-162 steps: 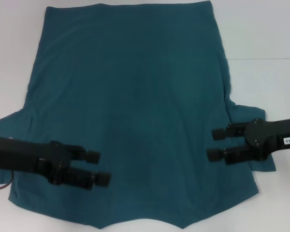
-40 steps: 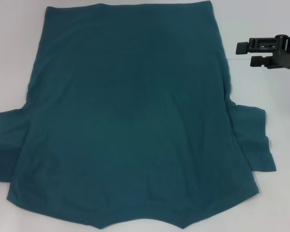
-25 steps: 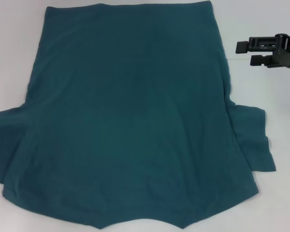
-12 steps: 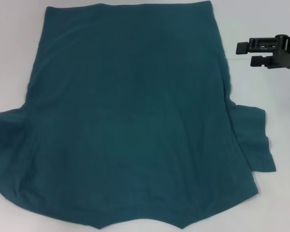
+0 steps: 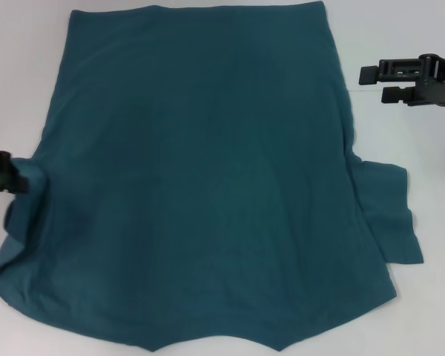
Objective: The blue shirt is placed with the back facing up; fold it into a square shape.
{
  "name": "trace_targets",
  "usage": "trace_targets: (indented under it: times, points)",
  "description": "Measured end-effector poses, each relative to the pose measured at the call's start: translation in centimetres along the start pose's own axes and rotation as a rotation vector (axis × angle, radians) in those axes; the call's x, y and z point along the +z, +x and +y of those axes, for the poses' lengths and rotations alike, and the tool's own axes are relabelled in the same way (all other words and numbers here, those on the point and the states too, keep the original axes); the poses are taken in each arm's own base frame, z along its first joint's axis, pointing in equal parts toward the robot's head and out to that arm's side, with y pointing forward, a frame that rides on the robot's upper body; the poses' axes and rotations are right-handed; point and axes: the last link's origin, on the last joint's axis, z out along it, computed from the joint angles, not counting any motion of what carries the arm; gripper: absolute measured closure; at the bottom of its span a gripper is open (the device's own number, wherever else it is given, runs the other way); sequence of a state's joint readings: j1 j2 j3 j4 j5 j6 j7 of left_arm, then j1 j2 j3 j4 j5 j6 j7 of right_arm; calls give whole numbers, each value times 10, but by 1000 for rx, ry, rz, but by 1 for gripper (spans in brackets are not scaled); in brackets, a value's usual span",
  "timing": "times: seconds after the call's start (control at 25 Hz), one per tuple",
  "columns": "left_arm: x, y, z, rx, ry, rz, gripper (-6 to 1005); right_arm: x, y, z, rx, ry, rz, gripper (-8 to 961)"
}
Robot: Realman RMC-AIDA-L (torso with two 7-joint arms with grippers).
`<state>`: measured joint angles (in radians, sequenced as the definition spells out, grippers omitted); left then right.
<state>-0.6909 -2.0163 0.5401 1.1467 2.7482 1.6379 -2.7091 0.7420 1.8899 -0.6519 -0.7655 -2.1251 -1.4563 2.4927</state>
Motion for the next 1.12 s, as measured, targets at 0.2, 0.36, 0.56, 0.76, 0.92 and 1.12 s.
trace_targets:
  times: [0.2,0.36,0.56,0.76,0.92,1.12]
  points:
    - [12,4,12,-6,-30,-21,997,0,0,0,-1,1,1,152]
    - [25,7,23,0,-53,-35,998,0,0,-1,0,5,-1,153]
    - [37,9,30,7,-64,-44,986,0,0,-1,0,5,-1,155]
    - [50,8,41,53,-121,-72,966,0,1,-2,3,6,0,157]
    - [59,6,55,208,-118,-118,951,0,1,-4,-1,14,-5,158]
    - [59,7,62,314,-55,-53,901,0,1,-6,-4,24,-4,160]
